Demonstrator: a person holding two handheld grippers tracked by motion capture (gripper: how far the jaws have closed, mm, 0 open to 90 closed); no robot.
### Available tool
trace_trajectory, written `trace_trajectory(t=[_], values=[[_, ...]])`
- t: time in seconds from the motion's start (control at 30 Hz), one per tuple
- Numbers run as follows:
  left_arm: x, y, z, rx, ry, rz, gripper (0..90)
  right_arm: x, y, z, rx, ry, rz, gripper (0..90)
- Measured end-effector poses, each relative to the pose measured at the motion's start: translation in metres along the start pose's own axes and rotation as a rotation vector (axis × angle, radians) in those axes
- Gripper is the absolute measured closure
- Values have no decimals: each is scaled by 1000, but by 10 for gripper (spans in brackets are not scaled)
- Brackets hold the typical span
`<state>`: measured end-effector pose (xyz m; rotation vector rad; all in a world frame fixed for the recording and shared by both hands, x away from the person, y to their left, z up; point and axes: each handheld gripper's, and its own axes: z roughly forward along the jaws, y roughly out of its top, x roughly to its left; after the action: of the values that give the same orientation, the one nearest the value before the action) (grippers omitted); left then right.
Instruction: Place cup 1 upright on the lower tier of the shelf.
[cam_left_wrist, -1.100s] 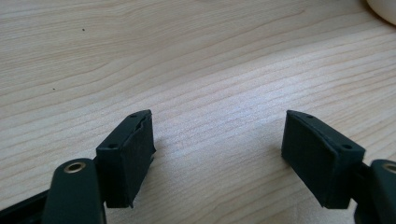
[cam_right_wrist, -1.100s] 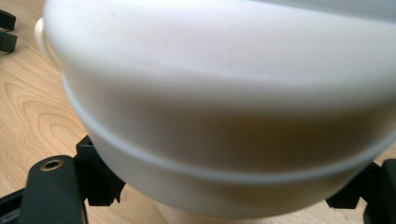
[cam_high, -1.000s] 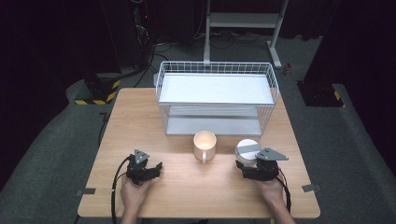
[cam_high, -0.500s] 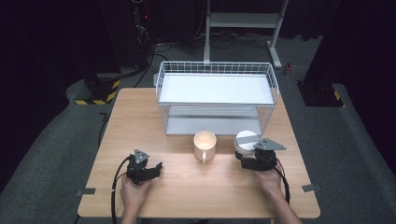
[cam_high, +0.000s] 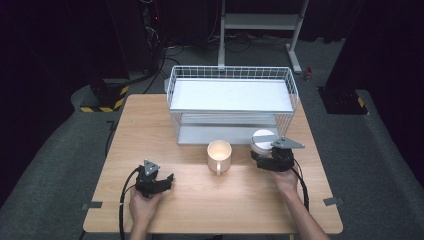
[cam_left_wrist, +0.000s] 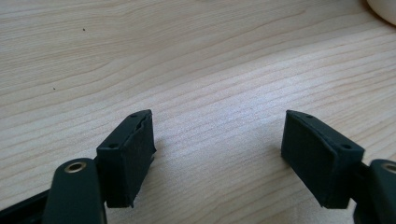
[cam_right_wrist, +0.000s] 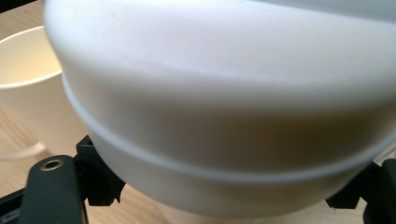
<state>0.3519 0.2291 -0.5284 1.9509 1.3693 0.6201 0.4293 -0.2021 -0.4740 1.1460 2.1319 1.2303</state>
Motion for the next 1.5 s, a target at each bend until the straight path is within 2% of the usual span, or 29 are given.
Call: trace_trajectory(t=[0.37,0.4,0.67,1.07,1.17,1.5], values=[[1,0,0,-1,3,1,267,-7,13,15,1,-28,12,187],[0,0,0,0,1,-2,267,-9,14,17,4,-28,30,187],[0,0,0,0,2,-2,267,-12,21,25,-3,-48,44,187],[0,0,0,0,2,-2,268,-18,26,49,7,-80,67,187],[0,0,0,0,2,-2,268,-20,26,56,21,-82,90,187],[0,0,0,0,2,-2,268,-20,31,69,2,-95,101,187]])
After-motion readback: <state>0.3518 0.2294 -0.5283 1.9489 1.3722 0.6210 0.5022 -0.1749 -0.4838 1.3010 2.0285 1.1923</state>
